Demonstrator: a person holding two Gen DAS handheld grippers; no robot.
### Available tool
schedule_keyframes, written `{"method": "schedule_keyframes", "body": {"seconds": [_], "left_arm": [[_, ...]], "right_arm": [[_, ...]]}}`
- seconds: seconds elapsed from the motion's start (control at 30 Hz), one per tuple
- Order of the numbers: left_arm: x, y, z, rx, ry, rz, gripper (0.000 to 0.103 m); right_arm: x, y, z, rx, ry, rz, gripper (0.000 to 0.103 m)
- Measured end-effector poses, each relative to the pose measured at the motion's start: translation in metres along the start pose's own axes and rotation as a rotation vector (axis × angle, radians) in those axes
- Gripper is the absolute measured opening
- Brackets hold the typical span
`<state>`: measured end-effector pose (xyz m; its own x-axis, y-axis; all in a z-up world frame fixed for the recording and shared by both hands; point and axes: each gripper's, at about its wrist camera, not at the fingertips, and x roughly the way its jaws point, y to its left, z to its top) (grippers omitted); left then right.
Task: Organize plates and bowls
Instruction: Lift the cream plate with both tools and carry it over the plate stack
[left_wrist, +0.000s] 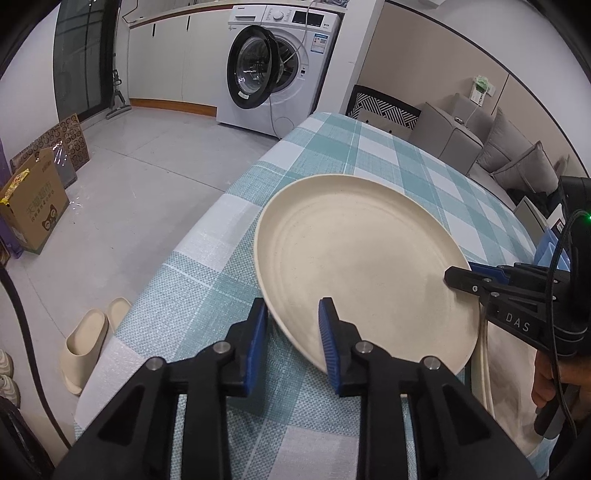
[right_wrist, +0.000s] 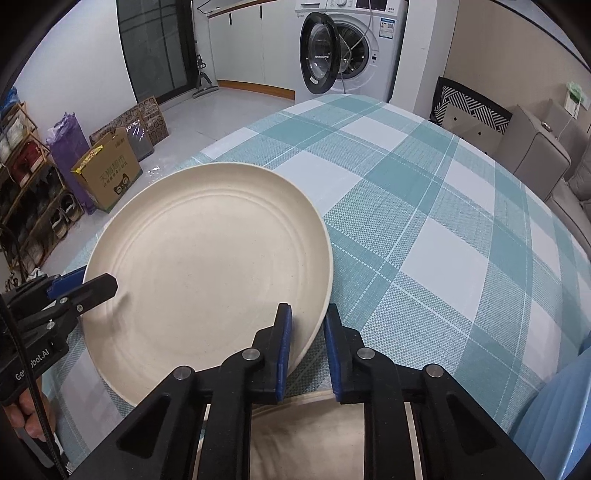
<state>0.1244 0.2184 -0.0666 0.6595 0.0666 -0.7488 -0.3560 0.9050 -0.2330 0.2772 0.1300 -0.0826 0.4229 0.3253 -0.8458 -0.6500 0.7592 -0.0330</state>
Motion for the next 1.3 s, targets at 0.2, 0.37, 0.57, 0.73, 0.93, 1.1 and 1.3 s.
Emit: {"method": "schedule_keyframes", "body": {"seconds": [0.2,0.37,0.57,0.73,0.93,1.1,1.3], "left_arm": [[-0.002,-0.003,0.000,0.016,-0.015,0.017,0.025],[-0.003,-0.003,0.000,0.016,-0.014,0.023,0.025],[-0.004,-0.005,0.000,0.021,-0.019,0.026,0.025],[-0.007,-0.008,0.001,0.027,-0.028,0.025,0.025],[-0.013,-0.010,0.001,0.029,-0.039,0.021,0.025],[-0.019,-0.013,0.003,0.033,-0.049,0.013,0.025],[-0.025,-0.019,0.002,0.043,-0.054,-0.006,0.025]], "right_arm": [[-0.002,0.001,-0.002,-0.001,-0.016,-0.011,0.017],[-0.003,0.004,-0.004,-0.012,-0.031,-0.020,0.017],[-0.007,0.004,-0.008,-0.011,-0.047,-0.024,0.017],[-0.013,0.002,-0.008,-0.010,-0.060,-0.028,0.017],[-0.020,0.001,-0.006,-0.008,-0.073,-0.032,0.017],[-0.028,-0.001,-0.006,-0.005,-0.087,-0.031,0.017],[-0.037,-0.008,-0.010,0.021,-0.089,-0.027,0.017]]}}
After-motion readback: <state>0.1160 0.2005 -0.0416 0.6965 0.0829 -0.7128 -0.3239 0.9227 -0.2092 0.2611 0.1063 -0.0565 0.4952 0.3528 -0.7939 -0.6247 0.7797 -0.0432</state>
